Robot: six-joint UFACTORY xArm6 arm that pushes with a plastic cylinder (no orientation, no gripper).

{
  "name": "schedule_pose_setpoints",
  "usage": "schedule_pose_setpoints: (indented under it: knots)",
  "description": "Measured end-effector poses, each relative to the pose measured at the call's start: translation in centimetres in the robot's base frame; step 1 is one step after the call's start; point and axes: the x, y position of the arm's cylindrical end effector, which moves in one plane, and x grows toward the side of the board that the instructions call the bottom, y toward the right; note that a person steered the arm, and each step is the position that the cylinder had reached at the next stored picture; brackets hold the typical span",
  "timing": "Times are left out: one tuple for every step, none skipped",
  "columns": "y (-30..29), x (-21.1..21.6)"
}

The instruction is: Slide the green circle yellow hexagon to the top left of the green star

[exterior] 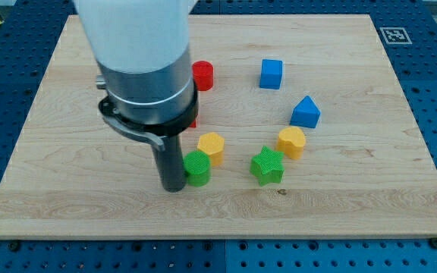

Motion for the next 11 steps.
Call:
schedule_pose_setpoints:
  knots:
    - [2.7, 0.2]
    - [4.4, 0.2]
    - [5.4, 0.2]
    - [6.0, 0.2]
    - [6.0, 0.2]
    - [5.9, 0.2]
    - [5.9, 0.2]
    - [5.9, 0.3]
    - [5.9, 0.3]
    - [5.9, 0.3]
    - [7.9, 0.7]
